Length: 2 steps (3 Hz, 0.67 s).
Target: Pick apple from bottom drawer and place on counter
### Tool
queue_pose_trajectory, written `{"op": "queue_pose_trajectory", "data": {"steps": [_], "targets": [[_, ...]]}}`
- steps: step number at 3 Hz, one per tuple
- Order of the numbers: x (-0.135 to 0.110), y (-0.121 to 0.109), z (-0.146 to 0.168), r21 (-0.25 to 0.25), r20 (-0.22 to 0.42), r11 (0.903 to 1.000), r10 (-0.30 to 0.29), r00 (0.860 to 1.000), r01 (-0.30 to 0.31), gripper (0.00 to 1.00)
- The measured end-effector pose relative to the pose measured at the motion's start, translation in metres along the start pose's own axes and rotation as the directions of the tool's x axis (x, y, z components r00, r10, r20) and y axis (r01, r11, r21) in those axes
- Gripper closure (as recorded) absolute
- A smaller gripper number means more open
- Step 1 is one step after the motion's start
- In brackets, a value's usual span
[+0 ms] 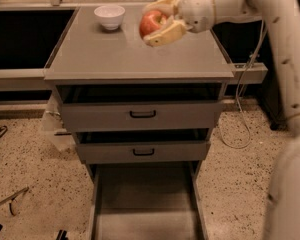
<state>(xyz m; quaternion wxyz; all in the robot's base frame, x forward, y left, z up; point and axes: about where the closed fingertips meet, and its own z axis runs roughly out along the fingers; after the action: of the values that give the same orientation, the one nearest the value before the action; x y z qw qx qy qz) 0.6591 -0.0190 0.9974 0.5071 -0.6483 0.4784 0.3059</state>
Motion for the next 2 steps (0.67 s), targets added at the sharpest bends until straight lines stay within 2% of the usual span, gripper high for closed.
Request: {"op": "queue_pose_trajectory", "data": {"steps": [1,2], "targets": [[0.018,-0.062,0.068,0.078,0.021,0.9912,-0.11,0.994,0.108,1.0],[0.041,-0.111,0.119,0.176,-0.032,0.9756,-0.128,0.991,0.131,1.0]]}}
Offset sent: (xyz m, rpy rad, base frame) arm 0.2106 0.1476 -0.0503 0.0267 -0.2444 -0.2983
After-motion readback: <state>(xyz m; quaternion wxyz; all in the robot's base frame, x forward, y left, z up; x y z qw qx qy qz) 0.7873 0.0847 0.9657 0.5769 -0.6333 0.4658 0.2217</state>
